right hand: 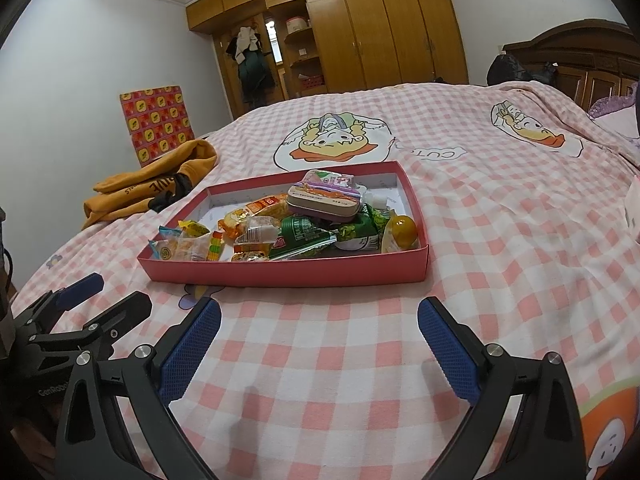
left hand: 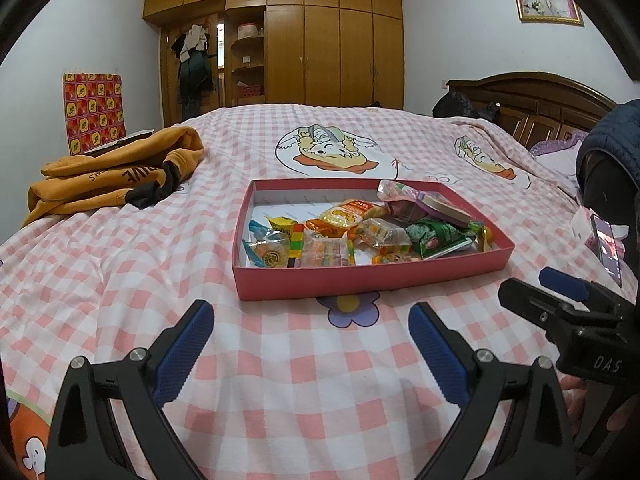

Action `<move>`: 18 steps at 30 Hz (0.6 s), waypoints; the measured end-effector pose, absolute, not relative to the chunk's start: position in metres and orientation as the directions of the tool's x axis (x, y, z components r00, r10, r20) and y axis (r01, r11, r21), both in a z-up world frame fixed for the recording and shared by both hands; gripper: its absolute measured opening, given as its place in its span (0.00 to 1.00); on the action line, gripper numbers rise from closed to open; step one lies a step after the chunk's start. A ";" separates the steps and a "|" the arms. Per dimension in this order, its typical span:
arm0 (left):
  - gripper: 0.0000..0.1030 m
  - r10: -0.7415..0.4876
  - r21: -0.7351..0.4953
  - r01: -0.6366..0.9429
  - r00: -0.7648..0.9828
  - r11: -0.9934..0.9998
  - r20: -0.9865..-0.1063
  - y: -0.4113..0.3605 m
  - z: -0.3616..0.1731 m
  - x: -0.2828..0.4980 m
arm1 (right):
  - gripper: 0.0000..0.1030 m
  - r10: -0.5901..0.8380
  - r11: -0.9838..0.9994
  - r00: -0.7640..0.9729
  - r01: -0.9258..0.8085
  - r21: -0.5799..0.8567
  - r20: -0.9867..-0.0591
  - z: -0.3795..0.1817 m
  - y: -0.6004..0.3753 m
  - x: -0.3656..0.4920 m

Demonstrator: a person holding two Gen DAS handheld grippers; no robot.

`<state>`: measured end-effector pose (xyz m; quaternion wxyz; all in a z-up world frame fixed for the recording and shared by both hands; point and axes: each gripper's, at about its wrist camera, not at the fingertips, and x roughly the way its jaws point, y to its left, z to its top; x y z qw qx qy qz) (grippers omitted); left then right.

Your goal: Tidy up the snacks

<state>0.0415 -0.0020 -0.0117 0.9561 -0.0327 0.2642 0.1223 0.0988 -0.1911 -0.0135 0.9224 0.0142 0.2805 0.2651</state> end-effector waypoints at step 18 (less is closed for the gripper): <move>0.97 0.224 0.004 -0.259 0.829 0.966 -0.513 -0.002 -0.012 0.042 | 0.98 0.499 0.859 0.698 -0.478 0.185 -0.514 -0.016 -0.189 0.099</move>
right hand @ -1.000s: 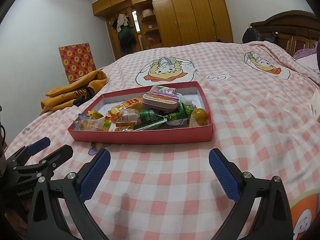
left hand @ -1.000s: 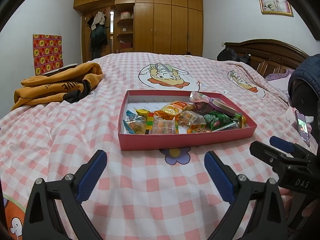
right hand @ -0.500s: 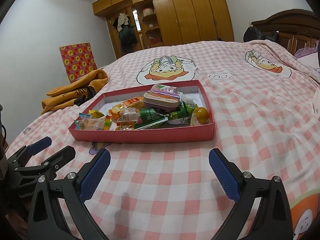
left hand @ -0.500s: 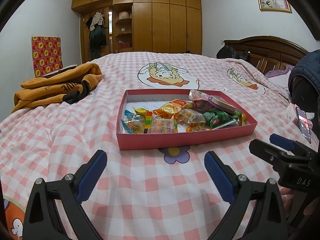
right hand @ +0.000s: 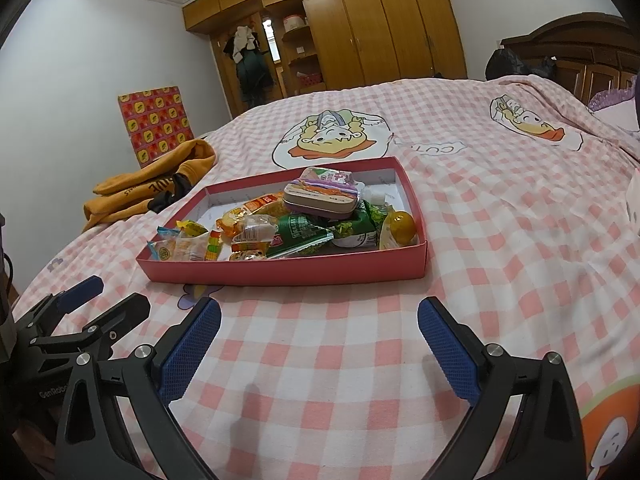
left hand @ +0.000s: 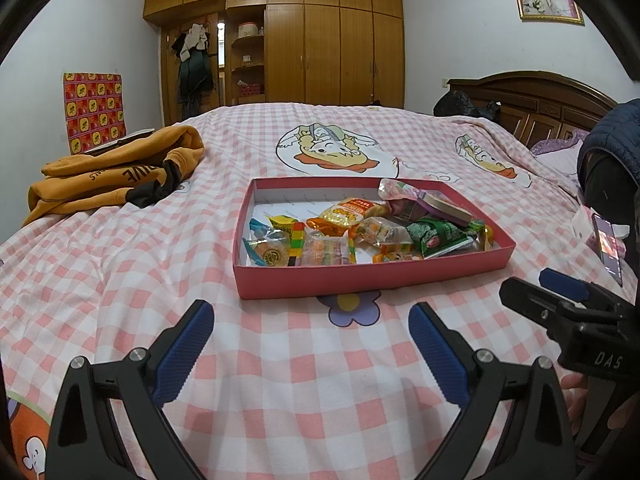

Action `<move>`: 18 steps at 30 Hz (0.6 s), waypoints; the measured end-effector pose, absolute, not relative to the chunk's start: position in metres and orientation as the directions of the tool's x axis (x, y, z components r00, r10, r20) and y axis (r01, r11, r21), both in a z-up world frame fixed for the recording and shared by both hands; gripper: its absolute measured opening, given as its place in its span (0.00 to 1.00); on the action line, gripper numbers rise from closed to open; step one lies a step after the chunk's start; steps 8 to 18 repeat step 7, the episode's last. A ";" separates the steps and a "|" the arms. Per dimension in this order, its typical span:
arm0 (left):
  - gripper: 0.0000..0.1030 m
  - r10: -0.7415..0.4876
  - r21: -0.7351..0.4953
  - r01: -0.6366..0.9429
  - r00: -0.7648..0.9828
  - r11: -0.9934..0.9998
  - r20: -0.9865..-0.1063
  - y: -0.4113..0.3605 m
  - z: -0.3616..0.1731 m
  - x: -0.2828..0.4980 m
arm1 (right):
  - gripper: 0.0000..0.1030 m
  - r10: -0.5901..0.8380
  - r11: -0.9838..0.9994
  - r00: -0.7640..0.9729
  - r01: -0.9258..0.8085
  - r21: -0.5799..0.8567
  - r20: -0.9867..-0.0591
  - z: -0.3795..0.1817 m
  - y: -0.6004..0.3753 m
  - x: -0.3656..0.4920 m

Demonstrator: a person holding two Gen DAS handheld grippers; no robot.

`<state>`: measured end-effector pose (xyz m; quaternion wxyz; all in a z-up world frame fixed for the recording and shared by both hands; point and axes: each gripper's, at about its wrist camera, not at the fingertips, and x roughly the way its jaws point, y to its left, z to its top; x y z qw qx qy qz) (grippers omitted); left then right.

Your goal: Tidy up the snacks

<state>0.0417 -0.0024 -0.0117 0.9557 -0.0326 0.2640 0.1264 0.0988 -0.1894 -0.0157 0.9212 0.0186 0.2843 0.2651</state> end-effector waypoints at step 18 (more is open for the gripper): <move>0.97 0.229 0.002 -0.266 0.824 0.964 -0.518 0.000 -0.014 0.042 | 0.98 0.498 0.859 0.698 -0.477 0.185 -0.515 -0.015 -0.190 0.099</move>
